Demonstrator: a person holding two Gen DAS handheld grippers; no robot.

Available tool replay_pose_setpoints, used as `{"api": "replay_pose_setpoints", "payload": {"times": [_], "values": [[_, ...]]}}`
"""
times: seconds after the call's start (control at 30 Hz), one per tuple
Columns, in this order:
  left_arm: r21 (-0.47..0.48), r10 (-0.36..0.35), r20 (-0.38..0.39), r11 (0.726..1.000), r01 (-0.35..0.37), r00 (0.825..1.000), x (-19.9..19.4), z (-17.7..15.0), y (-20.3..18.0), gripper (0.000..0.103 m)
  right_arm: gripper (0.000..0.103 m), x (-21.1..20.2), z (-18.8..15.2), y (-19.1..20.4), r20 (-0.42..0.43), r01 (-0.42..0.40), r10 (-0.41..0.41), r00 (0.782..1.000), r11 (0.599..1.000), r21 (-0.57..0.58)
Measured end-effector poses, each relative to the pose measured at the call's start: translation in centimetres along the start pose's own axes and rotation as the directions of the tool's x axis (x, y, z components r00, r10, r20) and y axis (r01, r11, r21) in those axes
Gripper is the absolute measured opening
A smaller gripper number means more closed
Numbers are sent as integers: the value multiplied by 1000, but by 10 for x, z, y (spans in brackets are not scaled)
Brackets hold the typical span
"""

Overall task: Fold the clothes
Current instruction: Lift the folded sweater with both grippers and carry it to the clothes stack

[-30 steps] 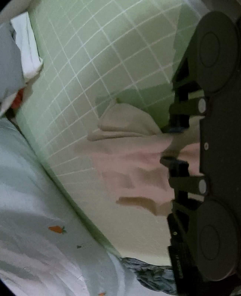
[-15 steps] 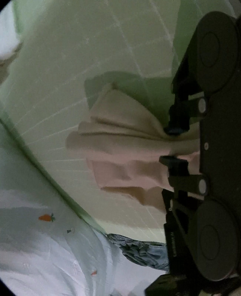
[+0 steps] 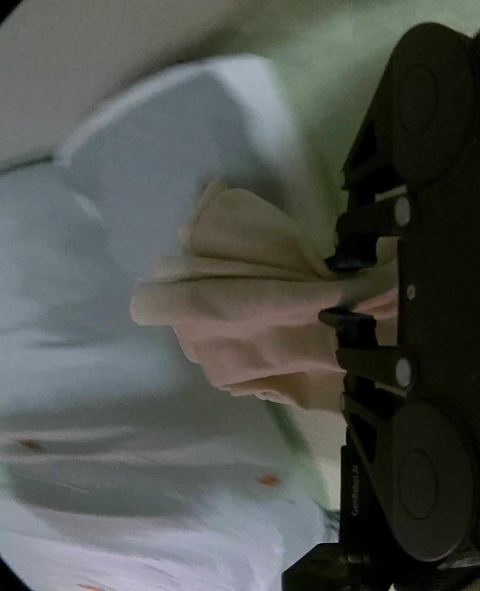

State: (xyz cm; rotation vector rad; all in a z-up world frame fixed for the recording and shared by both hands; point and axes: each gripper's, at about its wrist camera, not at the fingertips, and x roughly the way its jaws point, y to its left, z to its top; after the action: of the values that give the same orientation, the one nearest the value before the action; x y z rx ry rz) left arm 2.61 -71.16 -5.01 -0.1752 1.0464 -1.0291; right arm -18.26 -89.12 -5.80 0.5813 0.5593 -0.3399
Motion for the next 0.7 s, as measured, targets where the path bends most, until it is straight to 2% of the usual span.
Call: {"api": "replay_pose_setpoints", "payload": {"times": [0.1,0.17,0.23,0.3,0.37,0.43,0.53,0.57,0.63,0.67,0.7], "values": [[60,-54,66,997,50,996,32,43,-32,15,23,8,52,-16,108,58,-54,993,998,-32],[117,-46,99,993,34,994,54,65,-46,17,23,19,80,-25,164,92,-85,983,995,-37],[127,8,82,992,-19,997,73,77,-47,18,25,36,101,-38,180,121,-116,977,992,-20],[139,63,66,988,-71,996,93,90,-48,19,32,62,113,-49,159,183,-182,970,983,9],[155,99,57,982,-106,994,101,94,-47,26,33,82,114,-59,123,248,-251,960,968,38],[188,109,60,975,-118,992,95,88,-46,30,39,95,113,-66,94,295,-300,949,953,62],[274,134,85,950,-152,987,78,77,-50,38,53,85,101,-56,117,287,-293,949,955,71],[298,148,96,939,-170,984,73,73,-52,41,59,79,98,-58,125,298,-303,945,953,58],[324,164,112,926,-192,980,64,68,-56,48,64,64,90,-49,151,337,-338,929,941,34],[335,170,119,921,-201,978,60,66,-58,56,68,56,86,-42,166,345,-345,924,938,25],[339,173,126,918,-206,977,57,63,-61,62,78,47,80,-33,182,354,-351,919,935,16]]}}
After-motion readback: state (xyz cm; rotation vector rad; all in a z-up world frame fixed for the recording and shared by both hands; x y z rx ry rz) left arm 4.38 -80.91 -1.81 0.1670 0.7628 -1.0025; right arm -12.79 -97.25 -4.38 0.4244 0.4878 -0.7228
